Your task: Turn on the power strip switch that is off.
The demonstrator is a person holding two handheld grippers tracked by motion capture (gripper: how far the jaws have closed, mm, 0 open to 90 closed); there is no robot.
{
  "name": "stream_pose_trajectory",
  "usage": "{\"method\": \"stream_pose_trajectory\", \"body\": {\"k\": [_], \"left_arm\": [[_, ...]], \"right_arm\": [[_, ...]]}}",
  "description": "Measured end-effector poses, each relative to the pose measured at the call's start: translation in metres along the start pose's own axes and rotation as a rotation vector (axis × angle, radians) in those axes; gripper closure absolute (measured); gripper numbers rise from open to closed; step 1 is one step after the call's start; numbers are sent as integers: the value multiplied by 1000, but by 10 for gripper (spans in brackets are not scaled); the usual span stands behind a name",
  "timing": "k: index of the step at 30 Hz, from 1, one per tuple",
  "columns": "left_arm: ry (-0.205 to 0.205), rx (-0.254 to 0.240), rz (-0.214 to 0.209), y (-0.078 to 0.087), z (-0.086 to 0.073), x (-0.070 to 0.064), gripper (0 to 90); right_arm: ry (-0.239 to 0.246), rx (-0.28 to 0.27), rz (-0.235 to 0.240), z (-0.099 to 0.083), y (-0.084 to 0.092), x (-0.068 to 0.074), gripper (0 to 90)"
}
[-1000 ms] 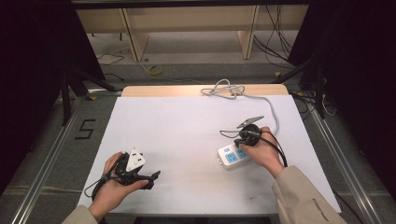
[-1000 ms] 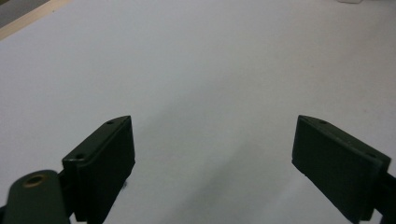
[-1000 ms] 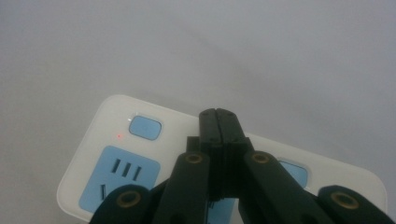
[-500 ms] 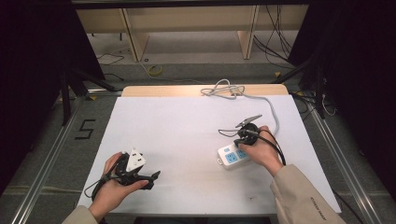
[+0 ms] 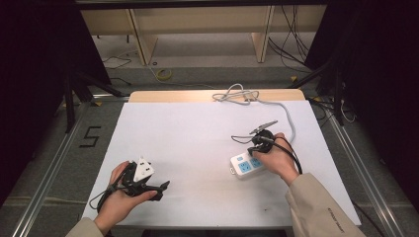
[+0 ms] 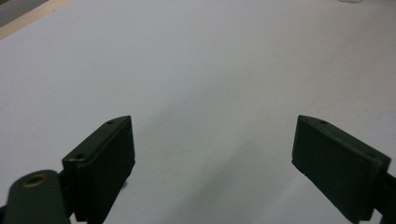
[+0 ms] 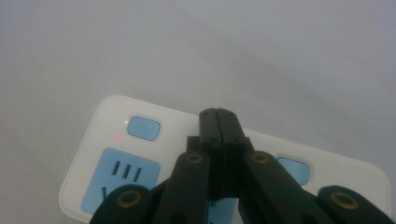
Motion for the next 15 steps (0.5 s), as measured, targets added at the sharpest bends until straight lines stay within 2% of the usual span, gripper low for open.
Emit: {"method": "stream_pose_trajectory", "body": {"k": [15], "left_arm": [[1, 1, -3, 0, 0, -1, 128]], "right_arm": [[-12, 12, 3, 1, -1, -1, 900]]}}
Point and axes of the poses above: each handheld gripper's, and its own axes: y roughly backward along the jaws, z roughly out of its top, x roughly to its left, the point moved 3 cm from there along -y, roughly forward along the jaws, and after that the axes turned 3 degrees about y, right-handed, at the moved point
